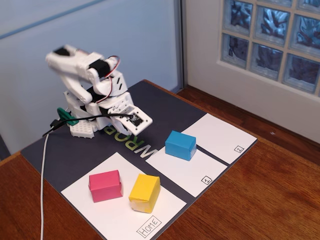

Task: Move box yellow to zone 2

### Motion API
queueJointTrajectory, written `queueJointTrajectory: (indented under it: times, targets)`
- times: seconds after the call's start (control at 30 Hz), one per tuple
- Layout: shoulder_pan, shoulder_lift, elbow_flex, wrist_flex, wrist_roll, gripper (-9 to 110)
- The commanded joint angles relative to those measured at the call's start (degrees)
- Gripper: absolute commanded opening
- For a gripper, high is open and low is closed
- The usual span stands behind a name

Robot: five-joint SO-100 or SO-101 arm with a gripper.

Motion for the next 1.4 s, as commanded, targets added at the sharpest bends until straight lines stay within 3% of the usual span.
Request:
queueJointTrajectory:
  times: [0.0, 0.23, 0.43, 0.93, 1.1, 1.37]
  targets:
    - [2.1, -12.6, -20.6, 0.4, 0.3, 0]
    - [4.7, -30.3, -45.5, 7.1, 7.9, -1]
    - [5.8, -37.8, -51.9, 8.0, 16.2, -1]
    - [6.9, -48.5, -57.0, 0.0, 61.1, -1]
    - [7.8, -52.6, -58.5, -0.2, 64.2, -1]
    - [10.6, -59.4, -63.3, -0.4, 59.0, 2]
